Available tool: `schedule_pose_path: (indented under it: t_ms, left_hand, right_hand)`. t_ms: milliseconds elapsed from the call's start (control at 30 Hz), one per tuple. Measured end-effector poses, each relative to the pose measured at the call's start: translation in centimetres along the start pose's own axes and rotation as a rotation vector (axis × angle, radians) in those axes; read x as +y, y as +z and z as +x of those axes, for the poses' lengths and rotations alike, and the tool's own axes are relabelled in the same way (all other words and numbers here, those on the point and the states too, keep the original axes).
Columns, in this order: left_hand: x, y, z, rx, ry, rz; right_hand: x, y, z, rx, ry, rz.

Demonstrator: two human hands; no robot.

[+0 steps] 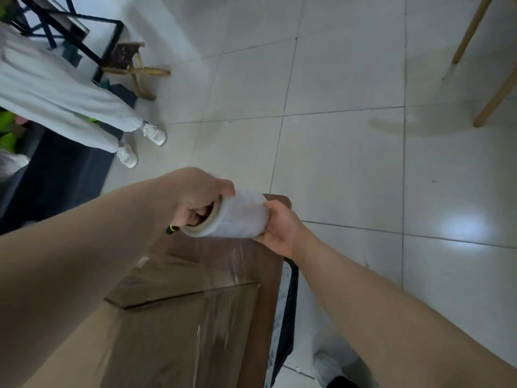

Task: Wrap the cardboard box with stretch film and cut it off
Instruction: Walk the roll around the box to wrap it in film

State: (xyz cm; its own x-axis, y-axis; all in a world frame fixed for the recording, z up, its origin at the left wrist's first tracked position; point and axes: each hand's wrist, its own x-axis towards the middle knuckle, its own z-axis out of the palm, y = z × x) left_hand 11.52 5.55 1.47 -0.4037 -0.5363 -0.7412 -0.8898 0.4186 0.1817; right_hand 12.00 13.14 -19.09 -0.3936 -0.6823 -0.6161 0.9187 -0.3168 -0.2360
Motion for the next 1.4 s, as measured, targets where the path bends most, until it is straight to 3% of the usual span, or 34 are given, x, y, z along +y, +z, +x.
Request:
schedule_pose_path:
  t_ms: [133,300,367,500,700,900,1033,1133,1233,1400]
  left_hand:
    - [-0.3,-0.3,0.4,0.153,0.038,0.145]
    - [-0.7,-1.2,0.5,0.197,0.014,0.239]
    - [-0.8,-1.9,0.5,0.198,0.006,0.149]
    - [-1.0,-3.4,1.6,0.139,-0.111,-0.288]
    - [-1.3,-4.2,3.6,0.233,-0.183,-0.34]
    - [-1.2,-4.3,4.6,0.357,-0.072,0.059]
    - [-1.3,-4.7,4.5,0.321,-0.067,0.299]
    - [-1.7,-5.1,4.3,0.297,-0.072,0.346]
    - [-2.7,-6.3,4.5,0.289,-0.085,0.217]
    - [-4.2,-8.1,5.8,0.147,-0.144,-0.424]
  right_hand:
    - [-1.4,1.3,1.5,0.009,0.043,-0.112]
    - [-2.3,3.3,2.7,-0.023,0.113,-0.152]
    - [-2.4,3.8,2.9,-0.034,0.128,-0.132]
    - [-2.2,4.1,3.9,-0.075,0.146,-0.093]
    - [-2.1,5.4,4.9,-0.125,0.178,-0.075]
    - [-2.4,6.5,6.0,-0.089,0.194,-0.193]
    - [-2.3,7.4,7.0,-0.113,0.224,-0.242]
    - [-1.6,8.3,7.7,-0.102,0.258,-0.263]
    - [-0.9,8.9,8.5,-0.09,0.255,-0.254]
    - [-0.1,9.5,9.7,-0.07,0.249,-0.233]
